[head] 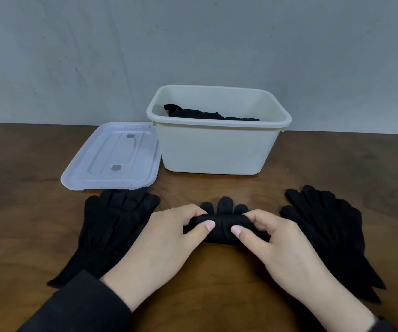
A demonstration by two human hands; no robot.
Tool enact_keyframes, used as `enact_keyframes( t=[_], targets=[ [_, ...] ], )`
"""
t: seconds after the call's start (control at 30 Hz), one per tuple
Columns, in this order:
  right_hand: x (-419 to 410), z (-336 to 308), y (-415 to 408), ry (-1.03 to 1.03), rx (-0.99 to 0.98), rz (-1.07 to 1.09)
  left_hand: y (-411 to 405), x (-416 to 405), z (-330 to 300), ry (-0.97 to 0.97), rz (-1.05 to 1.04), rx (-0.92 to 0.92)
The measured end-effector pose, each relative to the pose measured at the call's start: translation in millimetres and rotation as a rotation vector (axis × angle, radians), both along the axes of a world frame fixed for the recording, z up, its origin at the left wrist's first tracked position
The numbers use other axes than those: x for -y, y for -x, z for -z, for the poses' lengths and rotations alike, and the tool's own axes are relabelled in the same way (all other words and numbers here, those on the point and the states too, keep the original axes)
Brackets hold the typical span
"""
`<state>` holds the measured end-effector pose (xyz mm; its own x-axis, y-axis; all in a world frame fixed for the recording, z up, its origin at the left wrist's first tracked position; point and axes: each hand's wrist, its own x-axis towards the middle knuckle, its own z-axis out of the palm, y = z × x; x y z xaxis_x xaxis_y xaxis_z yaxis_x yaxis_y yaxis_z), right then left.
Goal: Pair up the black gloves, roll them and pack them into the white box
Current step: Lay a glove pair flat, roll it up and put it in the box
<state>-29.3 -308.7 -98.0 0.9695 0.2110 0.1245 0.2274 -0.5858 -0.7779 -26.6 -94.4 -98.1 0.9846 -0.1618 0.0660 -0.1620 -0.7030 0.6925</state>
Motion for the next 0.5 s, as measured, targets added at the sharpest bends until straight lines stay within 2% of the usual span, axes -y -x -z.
enact_keyframes(
  t=[0.13, 0.23, 0.33, 0.43, 0.5],
  targets=[
    [-4, 7, -5, -0.08, -0.025, 0.098, -6, 4, 5, 0.046, -0.073, -0.007],
    [-5, 12, -9, 0.106, 0.103, 0.172, -9, 3, 6, -0.052, -0.106, 0.035],
    [-4, 15, -12, 0.319, 0.329, 0.132, -11, 0, 7, -0.195, -0.097, 0.105],
    [-5, 20, -13, 0.429, 0.458, 0.055, -8, -3, 5, -0.251, -0.02, 0.199],
    [-3, 20, -10, 0.46, 0.454, -0.002, -6, -3, 3, -0.284, 0.096, 0.249]
  ],
)
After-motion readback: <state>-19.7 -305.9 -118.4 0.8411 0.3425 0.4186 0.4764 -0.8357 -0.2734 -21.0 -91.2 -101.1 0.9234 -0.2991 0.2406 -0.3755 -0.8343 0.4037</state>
